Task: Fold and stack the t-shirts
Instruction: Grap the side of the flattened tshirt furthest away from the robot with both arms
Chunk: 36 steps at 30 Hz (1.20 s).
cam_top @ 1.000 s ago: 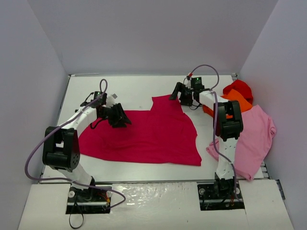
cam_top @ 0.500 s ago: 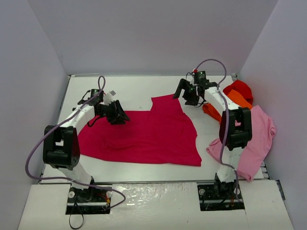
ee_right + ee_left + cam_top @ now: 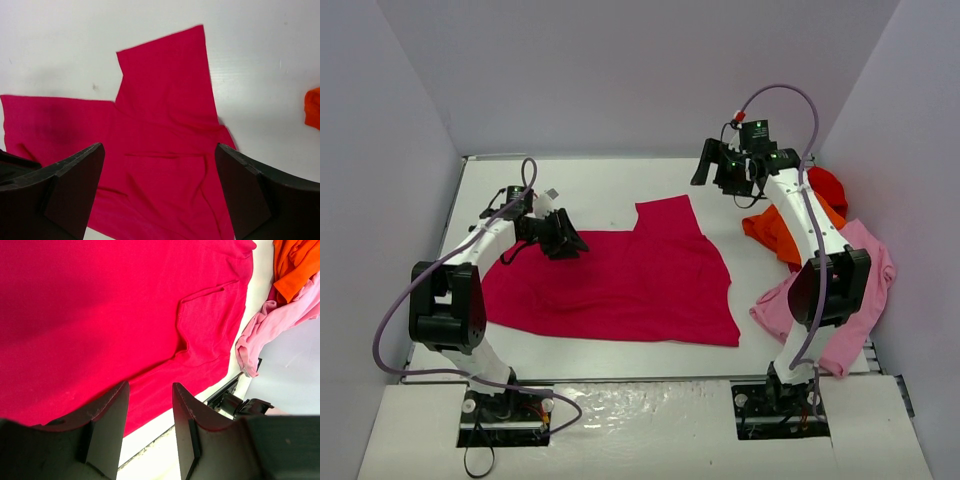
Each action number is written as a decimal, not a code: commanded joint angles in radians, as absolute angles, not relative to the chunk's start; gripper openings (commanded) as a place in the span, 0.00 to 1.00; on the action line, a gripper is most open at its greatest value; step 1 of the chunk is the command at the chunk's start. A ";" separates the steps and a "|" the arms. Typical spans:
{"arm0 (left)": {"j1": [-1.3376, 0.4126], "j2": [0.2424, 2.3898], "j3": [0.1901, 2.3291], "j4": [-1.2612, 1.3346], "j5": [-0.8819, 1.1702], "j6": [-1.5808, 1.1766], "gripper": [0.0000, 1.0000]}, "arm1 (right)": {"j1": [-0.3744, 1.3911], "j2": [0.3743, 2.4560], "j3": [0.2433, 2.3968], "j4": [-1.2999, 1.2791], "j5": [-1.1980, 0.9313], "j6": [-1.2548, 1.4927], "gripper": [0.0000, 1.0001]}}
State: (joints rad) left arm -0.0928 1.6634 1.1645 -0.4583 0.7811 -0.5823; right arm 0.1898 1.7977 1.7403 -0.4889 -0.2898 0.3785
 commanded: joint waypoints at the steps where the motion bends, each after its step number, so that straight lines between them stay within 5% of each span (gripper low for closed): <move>1: -0.069 1.631 1.185 -0.426 0.808 -0.565 0.36 | 0.178 1.840 1.742 -0.514 -0.340 0.369 0.89; 8: -0.052 1.602 1.181 -0.437 0.783 -0.551 0.36 | 0.182 1.881 1.747 -0.520 -0.361 0.376 0.88; 13: -0.035 1.593 1.177 -0.431 0.793 -0.553 0.36 | 0.246 1.783 1.729 -0.521 0.088 0.379 0.90; 15: -0.035 1.552 1.177 -0.438 0.729 -0.525 0.36 | 0.262 1.685 1.639 -0.430 0.166 0.468 1.00; 19: -0.035 1.456 1.154 -0.399 0.686 -0.494 0.41 | 0.154 1.600 1.391 -0.222 -0.092 0.609 1.00; 22: -0.035 1.409 1.106 -0.309 0.760 -0.523 0.73 | 0.131 1.591 1.304 -0.119 -0.276 0.625 1.00; 25: -0.033 1.410 1.058 -0.180 0.877 -0.637 0.95 | 0.136 1.579 1.286 -0.088 -0.339 0.628 1.00; 31: -0.025 1.437 0.980 0.149 1.048 -0.828 0.97 | 0.124 1.562 1.207 0.052 -0.519 0.705 1.00; 36: -0.025 1.446 0.967 0.173 1.048 -0.844 0.97 | 0.152 1.581 1.170 0.111 -0.569 0.721 1.00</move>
